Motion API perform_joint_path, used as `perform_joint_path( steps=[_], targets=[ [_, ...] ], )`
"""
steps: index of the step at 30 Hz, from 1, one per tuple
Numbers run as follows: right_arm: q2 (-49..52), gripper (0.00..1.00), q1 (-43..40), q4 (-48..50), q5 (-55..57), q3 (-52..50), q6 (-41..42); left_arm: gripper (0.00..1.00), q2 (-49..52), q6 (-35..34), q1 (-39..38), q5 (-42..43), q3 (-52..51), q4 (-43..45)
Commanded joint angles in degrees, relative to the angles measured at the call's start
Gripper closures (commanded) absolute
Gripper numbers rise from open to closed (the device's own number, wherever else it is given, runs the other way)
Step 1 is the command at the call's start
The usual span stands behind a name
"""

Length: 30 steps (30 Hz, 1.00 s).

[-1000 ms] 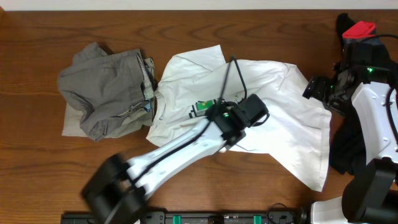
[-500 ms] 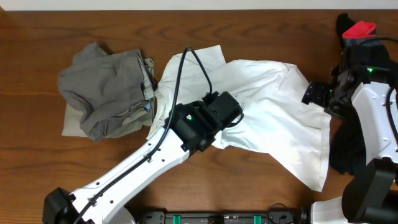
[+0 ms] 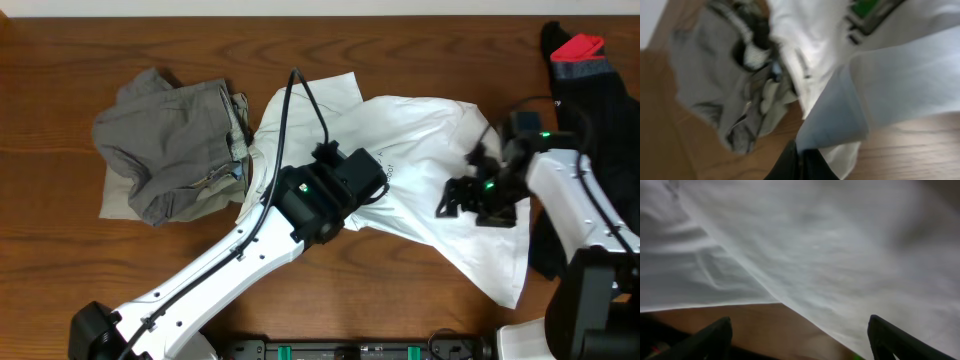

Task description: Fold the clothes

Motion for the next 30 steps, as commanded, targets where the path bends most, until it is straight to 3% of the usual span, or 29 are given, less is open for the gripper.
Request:
perform_joint_path(
  steps=[1,10,20,30],
  targets=[
    [-1.11,0.14,5.27,1.14,2.95,-1.73,-3.26,0.94,-0.5,-6.93,1.99,-7.5,0.0,-1.09],
    [-1.09,0.16,14.69,3.58,16.63,-3.58,4.63,0.94,-3.23,-9.66,6.56,-8.59,0.09,-0.28],
    [-1.09,0.21,16.61,11.39,14.67,-8.55,6.69,0.94,-9.68,-9.84,11.52,-8.94,0.17,1.01],
    [-1.53,0.23,16.61,8.85,5.9,-9.14,2.34,0.94,-11.82,-8.24,12.61,-8.96,0.15,1.31]
  ],
)
